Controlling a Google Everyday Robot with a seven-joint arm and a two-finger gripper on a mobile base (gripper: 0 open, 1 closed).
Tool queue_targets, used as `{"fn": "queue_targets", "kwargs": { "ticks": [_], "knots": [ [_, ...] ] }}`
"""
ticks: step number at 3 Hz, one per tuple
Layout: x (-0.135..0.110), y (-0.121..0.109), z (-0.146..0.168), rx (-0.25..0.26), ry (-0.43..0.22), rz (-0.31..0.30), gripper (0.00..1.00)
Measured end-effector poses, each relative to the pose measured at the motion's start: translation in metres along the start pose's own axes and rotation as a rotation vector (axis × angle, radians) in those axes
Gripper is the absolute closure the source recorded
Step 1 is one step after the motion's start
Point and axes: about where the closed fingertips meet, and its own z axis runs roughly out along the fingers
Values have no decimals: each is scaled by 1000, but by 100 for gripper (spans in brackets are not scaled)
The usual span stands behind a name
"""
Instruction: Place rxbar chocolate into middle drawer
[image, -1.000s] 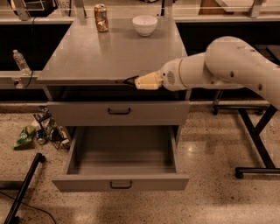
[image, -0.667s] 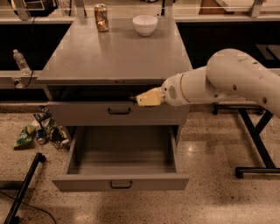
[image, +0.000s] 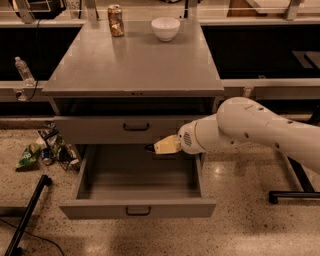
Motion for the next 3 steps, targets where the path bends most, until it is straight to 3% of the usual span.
{"fn": "queue_targets", "kwargs": {
  "ticks": [1,2,3],
  "knots": [
    [0,0,0,0,0,0,100],
    [19,-14,33,-25,9,58,100],
    [44,-30,93,-87,26,103,100]
  ]
}}
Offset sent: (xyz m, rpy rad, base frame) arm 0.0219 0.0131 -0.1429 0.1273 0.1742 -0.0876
